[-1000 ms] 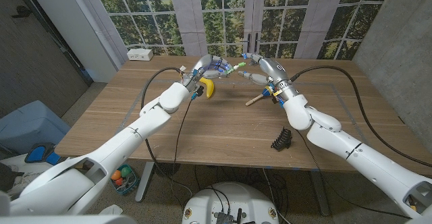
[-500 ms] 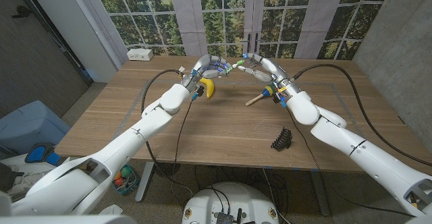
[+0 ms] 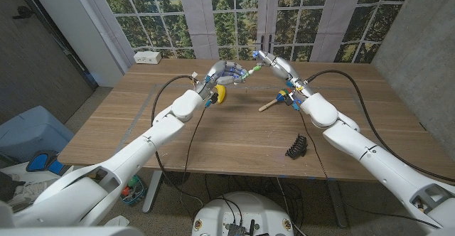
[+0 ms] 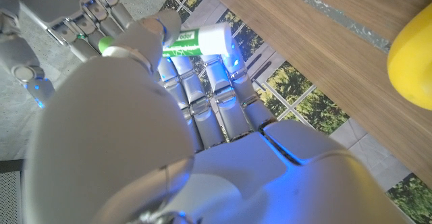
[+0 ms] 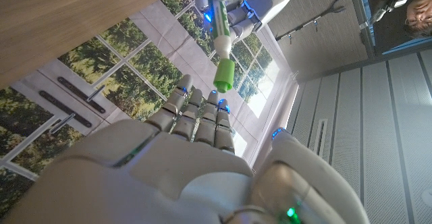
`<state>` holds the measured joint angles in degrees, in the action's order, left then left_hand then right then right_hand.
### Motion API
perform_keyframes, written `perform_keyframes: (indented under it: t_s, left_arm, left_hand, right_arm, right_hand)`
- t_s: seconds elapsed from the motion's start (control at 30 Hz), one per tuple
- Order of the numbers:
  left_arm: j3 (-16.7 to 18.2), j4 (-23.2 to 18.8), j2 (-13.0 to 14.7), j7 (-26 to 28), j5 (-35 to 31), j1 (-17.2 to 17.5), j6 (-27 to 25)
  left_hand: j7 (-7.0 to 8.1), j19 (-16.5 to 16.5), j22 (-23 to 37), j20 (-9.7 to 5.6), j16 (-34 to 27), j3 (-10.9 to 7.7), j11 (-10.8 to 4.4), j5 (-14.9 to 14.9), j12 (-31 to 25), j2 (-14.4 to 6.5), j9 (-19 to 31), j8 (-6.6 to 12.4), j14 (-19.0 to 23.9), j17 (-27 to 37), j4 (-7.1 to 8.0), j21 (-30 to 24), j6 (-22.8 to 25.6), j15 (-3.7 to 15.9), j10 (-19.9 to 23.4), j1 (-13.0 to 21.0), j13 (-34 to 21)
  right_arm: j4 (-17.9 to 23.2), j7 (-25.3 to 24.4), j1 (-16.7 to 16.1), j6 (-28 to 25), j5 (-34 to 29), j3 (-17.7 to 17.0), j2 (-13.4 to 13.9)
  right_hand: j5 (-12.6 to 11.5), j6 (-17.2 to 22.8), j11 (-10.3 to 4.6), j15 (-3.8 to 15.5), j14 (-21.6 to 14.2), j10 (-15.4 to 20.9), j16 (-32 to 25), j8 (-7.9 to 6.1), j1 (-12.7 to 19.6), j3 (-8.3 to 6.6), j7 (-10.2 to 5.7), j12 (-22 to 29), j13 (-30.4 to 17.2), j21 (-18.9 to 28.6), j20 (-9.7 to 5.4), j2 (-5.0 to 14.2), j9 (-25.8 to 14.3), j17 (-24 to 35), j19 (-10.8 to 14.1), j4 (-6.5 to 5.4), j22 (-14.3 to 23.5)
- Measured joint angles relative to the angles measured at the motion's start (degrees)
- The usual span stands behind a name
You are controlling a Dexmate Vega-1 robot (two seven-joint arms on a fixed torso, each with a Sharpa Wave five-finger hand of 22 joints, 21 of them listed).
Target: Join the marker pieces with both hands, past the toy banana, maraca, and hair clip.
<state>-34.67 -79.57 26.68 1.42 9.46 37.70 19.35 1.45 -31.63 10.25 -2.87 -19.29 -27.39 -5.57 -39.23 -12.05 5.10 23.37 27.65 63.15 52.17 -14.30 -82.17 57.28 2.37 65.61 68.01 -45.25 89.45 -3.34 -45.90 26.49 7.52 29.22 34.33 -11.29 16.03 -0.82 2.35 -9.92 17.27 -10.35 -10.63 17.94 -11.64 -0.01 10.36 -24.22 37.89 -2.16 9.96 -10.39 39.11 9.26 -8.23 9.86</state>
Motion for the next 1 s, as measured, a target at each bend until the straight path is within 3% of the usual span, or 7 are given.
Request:
perform_keyframes:
  t_s: [0.4,0.73,1.0]
  left_arm:
    - [-0.74,0.11,-0.5,-1.09,0.46,-0.17,-0.04]
    - [-1.07,0.3,-0.96,-1.57,0.87,-0.25,-0.22]
    - [-1.17,0.6,-1.52,-1.58,1.21,-0.28,-0.22]
  left_hand:
    - [-0.01,0.0,0.01,0.0,0.22,0.0,0.0,0.0,-0.09,0.0,0.09,0.12,0.12,0.0,0.0,0.01,-0.01,-0.11,0.0,0.0,0.01]
    - [-0.01,0.0,0.03,0.0,0.29,0.0,0.0,0.03,-0.09,0.0,0.18,0.12,0.12,0.28,0.0,0.01,-0.01,-0.11,0.0,0.0,0.17]
    - [-0.01,0.0,0.03,0.0,0.44,0.0,0.0,0.04,-0.04,0.0,0.18,0.07,0.12,0.28,0.0,0.02,-0.01,-0.11,0.0,0.0,0.02]
  right_arm:
    - [-1.75,0.04,0.84,1.66,0.94,-0.02,-3.27]
    - [-3.02,-0.88,1.97,2.24,-0.67,0.81,-5.37]
    - [-3.54,-2.32,2.61,2.17,-3.02,1.56,-6.53]
  right_hand:
    - [-0.45,-0.93,0.2,-0.26,2.0,-1.23,0.41,0.0,-1.13,-0.95,0.32,0.0,1.72,-1.41,0.08,0.08,0.0,-2.34,-1.14,-0.95,0.01]
    - [-0.89,-1.44,0.2,0.0,2.66,-1.84,0.4,0.0,-1.88,-1.19,0.01,-0.22,2.44,-1.95,0.22,-0.08,-0.01,-3.38,-1.83,-1.19,-0.27]
    - [-0.89,-2.05,0.41,-0.1,3.38,-2.45,0.4,0.26,-2.79,-1.19,0.62,-0.22,3.19,-2.4,0.63,-0.22,-0.01,-4.18,-2.24,-1.19,-0.27]
